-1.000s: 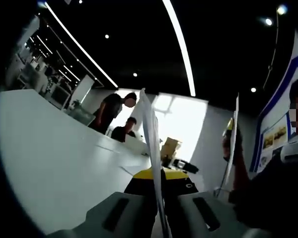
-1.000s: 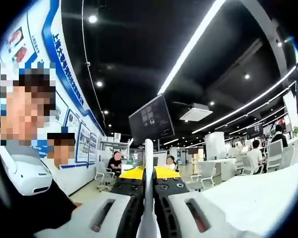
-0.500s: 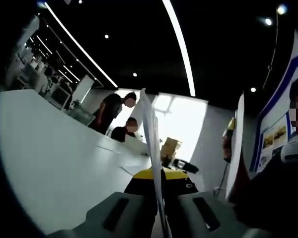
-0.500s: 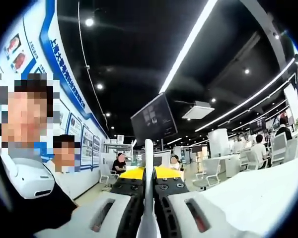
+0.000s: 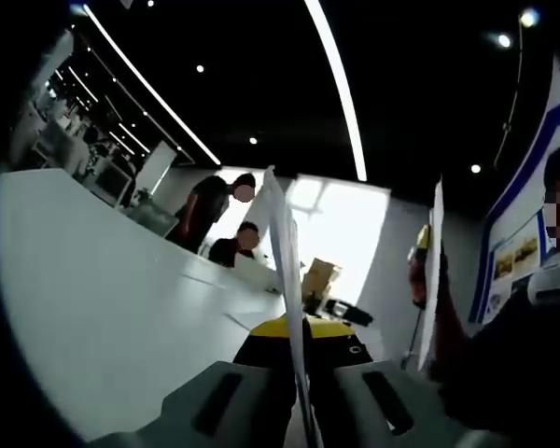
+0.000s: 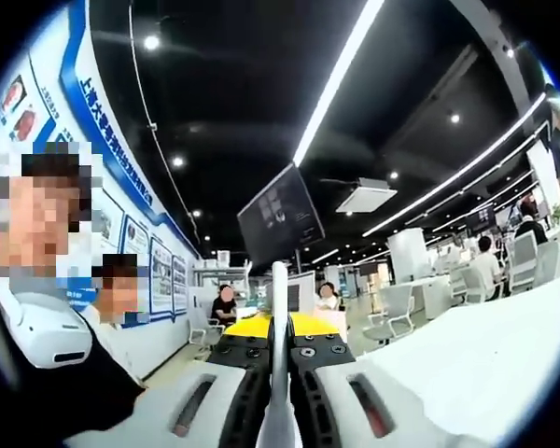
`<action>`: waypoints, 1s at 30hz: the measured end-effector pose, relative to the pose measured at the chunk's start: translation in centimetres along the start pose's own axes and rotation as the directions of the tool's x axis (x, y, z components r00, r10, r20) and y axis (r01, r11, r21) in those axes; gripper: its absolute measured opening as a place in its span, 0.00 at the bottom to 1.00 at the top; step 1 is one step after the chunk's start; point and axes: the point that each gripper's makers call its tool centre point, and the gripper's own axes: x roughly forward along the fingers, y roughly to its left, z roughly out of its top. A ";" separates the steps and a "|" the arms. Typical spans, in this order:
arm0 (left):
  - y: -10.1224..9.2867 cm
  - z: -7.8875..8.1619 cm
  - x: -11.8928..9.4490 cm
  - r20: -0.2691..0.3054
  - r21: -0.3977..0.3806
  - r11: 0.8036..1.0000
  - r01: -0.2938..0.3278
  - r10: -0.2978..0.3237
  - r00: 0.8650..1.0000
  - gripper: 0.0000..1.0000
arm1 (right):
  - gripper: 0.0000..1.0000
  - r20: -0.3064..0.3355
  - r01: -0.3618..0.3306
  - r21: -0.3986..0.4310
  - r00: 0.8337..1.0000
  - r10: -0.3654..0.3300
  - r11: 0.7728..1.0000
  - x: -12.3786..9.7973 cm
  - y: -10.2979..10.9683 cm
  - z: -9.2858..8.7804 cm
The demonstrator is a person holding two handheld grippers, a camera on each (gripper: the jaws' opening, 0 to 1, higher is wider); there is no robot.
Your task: Organize the stack of printing papers by aligning and flattening the scattered papers on the table
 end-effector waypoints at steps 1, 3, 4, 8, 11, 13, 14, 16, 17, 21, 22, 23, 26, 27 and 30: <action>0.0 0.0 0.0 0.000 0.000 1.000 0.000 0.000 1.000 0.06 | 0.01 -0.002 0.005 0.006 1.000 -0.005 1.000 0.0 -0.4 -0.2; 0.0 0.0 0.0 0.000 0.000 1.000 0.001 -0.001 1.000 0.06 | 0.01 -0.009 0.014 0.016 1.000 -0.014 1.000 0.1 -1.0 -0.7; 0.0 0.0 0.0 0.000 0.000 1.000 0.001 -0.001 1.000 0.06 | 0.01 -0.011 0.019 0.021 1.000 -0.019 1.000 0.2 -1.3 -0.9; -0.1 0.0 0.0 0.000 0.001 1.000 0.001 -0.001 1.000 0.06 | 0.01 -0.036 0.048 0.009 0.998 -0.047 0.999 0.3 -2.5 -1.8; -0.1 0.0 0.0 0.001 -0.001 1.000 0.002 -0.002 1.000 0.06 | 0.01 -0.050 0.062 -0.002 0.997 -0.062 0.998 0.5 -3.3 -2.1; -0.1 0.0 0.0 0.001 -0.001 1.000 0.002 -0.002 1.000 0.06 | 0.01 -0.055 0.072 -0.007 0.996 -0.072 0.997 0.6 -3.8 -2.1; -0.1 0.0 0.0 0.000 0.000 1.000 0.002 -0.002 1.000 0.06 | 0.01 -0.057 0.078 -0.015 0.995 -0.079 0.997 0.6 -4.1 -2.1; -0.1 0.0 0.0 0.000 0.001 1.000 0.003 -0.003 1.000 0.06 | 0.01 -0.064 0.096 -0.021 0.993 -0.097 0.995 0.7 -5.1 -2.2; -0.1 0.0 0.0 0.000 0.001 1.000 0.003 -0.003 1.000 0.06 | 0.01 -0.067 0.105 -0.023 0.992 -0.106 0.994 0.7 -5.5 -2.3; -0.1 0.0 0.0 -0.001 0.003 1.000 0.004 -0.004 1.000 0.06 | 0.01 -0.080 0.146 -0.028 0.986 -0.147 0.989 0.6 -7.7 -2.8; -0.1 0.0 0.0 -0.001 0.002 1.000 0.004 -0.004 1.000 0.06 | 0.01 -0.082 0.150 -0.029 0.985 -0.152 0.988 0.6 -8.0 -2.9; -0.1 0.0 0.0 -0.001 0.002 1.000 0.004 -0.004 1.000 0.06 | 0.01 -0.085 0.158 -0.030 0.984 -0.160 0.987 0.5 -8.4 -3.0; -0.1 0.0 0.0 -0.001 0.002 1.000 0.004 -0.004 1.000 0.06 | 0.01 -0.098 0.179 -0.033 0.978 -0.182 0.983 0.3 -9.5 -3.4; -0.1 0.0 0.0 -0.001 0.002 1.000 0.004 -0.004 1.000 0.06 | 0.01 -0.102 0.190 -0.034 0.976 -0.193 0.981 0.2 -10.0 -3.6; -0.1 0.0 0.0 -0.001 0.002 1.000 0.005 -0.005 1.000 0.06 | 0.01 -0.118 0.218 -0.036 0.968 -0.220 0.975 -0.3 -11.2 -4.2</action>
